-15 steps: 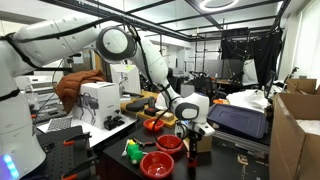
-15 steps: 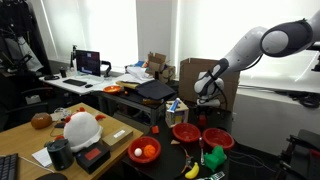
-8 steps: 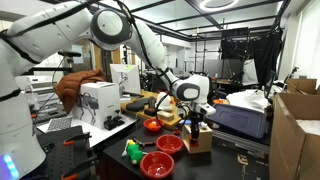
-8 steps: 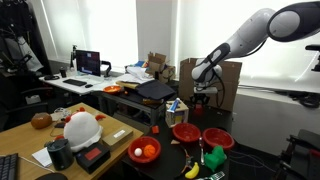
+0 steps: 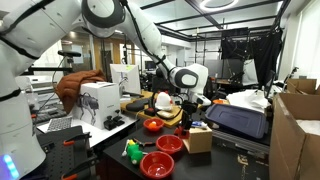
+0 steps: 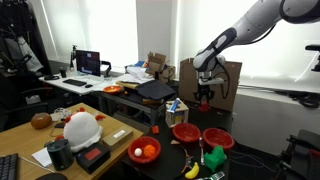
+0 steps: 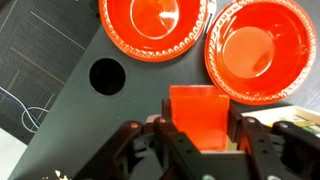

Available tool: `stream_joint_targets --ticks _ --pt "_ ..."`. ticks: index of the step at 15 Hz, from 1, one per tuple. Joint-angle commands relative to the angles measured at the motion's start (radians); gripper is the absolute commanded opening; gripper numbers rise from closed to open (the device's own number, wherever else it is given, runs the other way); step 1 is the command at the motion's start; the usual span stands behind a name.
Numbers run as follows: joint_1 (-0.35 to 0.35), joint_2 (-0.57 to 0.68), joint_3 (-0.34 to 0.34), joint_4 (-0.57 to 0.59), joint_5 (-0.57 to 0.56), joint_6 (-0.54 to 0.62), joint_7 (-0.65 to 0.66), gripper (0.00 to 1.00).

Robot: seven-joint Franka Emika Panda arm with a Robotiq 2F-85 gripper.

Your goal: Put the red block in the bowl closest to you

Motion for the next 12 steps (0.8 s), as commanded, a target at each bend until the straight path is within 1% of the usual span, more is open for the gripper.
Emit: stream_joint_targets --ticks 1,5,12 --pt "-0.003 -0.081 0.02 -0.116 0.001 -0.058 -0.039 0.26" --pt "-0.003 -0.093 0.033 -0.191 0.007 -0.07 -0.059 0.26" --pt "-0.004 -0.082 0.03 -0.294 0.008 -0.043 -0.065 0.26"
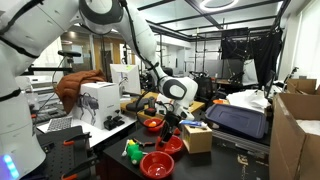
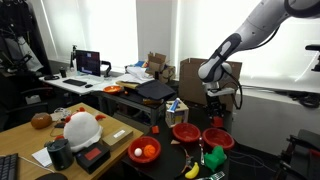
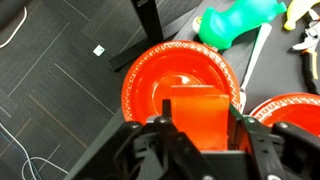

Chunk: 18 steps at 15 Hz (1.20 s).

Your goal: Put the red block in the bowl closest to you

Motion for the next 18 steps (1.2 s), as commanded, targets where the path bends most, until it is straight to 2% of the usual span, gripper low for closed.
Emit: stream_joint_targets --ticks 1,8,18 --pt "-0.005 -0.035 -0.002 -0.074 0.001 0.004 -0.029 0.26" --pt "-0.008 0.01 -0.02 -0.08 -0.045 0.023 -0.086 0.26" --pt "-0.012 0.03 -0.012 -0.083 -0.05 0.147 -0.121 0.26"
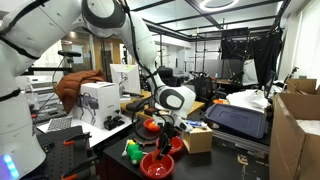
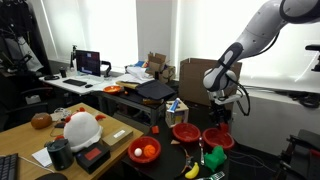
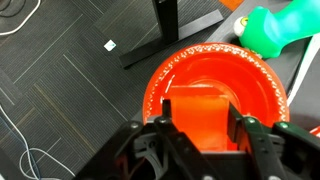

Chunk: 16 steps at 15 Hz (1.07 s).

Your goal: Put the red block in the bowl closest to you

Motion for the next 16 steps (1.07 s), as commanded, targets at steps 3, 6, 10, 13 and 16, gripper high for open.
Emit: stream_joint_targets --ticks 3,6,10,13,16 --pt "-0.007 -0.007 0.026 -0.016 0.006 0.074 -0.035 0.26" --pt "-0.016 -0.022 0.049 -0.04 0.019 0.081 -0.062 0.26" --pt "-0.028 -0.023 0.078 -0.042 0.046 0.071 -0.1 0.26" --pt "-0.035 -0.016 0.09 -0.035 0.05 0.057 -0.117 0.26" --pt "-0.034 -0.024 0.085 -0.056 0.04 0.049 -0.124 0.26"
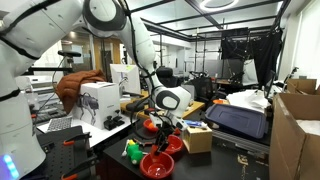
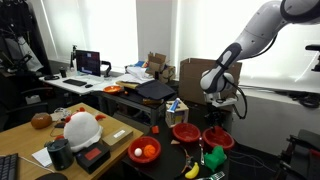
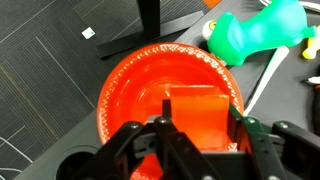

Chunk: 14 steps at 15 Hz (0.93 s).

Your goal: Put the red block in the bowl closest to you

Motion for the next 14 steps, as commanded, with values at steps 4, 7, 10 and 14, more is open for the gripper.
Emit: stream_joint_targets --ticks 4,7,10,14 --pt "-0.019 -0.03 0.003 -0.055 0.01 -0.013 -0.04 0.26" --pt "-0.02 -0.029 0.005 -0.052 0.004 -0.027 -0.053 0.26" --pt "-0.017 -0.033 0.004 -0.049 -0.007 -0.046 -0.075 0.78" --pt "-0.015 -0.037 0.001 -0.044 -0.009 -0.053 -0.088 1.0"
